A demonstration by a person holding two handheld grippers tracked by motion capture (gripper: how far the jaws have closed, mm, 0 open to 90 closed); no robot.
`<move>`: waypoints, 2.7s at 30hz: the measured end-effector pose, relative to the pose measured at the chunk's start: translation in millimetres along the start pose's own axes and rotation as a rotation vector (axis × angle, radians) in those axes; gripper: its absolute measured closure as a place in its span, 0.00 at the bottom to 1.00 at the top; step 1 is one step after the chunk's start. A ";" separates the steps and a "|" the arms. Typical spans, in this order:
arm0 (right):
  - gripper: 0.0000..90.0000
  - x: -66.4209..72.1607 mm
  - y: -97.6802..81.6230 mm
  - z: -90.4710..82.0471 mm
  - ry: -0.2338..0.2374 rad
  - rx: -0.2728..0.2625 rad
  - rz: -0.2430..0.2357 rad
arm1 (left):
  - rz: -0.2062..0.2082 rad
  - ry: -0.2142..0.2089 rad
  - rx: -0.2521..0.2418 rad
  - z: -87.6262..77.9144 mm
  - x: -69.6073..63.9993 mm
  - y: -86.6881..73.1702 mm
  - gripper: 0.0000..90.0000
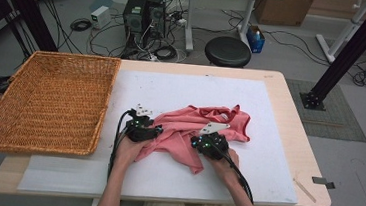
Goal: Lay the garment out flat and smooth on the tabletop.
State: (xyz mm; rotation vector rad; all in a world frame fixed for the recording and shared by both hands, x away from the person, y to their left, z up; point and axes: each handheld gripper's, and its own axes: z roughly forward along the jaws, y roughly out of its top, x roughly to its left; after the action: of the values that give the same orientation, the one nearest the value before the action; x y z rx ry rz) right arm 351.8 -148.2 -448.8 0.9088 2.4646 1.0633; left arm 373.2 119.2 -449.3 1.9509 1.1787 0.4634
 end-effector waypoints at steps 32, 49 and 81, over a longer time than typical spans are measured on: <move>0.98 -46.1 -60.3 -61.8 -0.053 -0.016 0.144 | 0.051 -0.051 0.056 18.6 -16.5 16.2 0.88; 0.70 -54.3 -91.0 -117.5 -0.064 -0.061 0.253 | -0.006 -0.071 -0.056 -22.1 -20.5 6.3 0.70; 0.69 -67.6 -87.7 -114.8 -0.070 -0.047 0.262 | -0.002 -0.069 -0.014 -26.7 -21.3 8.2 0.73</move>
State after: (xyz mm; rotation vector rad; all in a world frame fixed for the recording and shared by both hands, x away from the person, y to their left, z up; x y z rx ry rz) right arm 307.6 -300.7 -433.5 1.2580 2.2979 1.1446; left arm 349.9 110.5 -424.5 1.9379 1.1313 0.3991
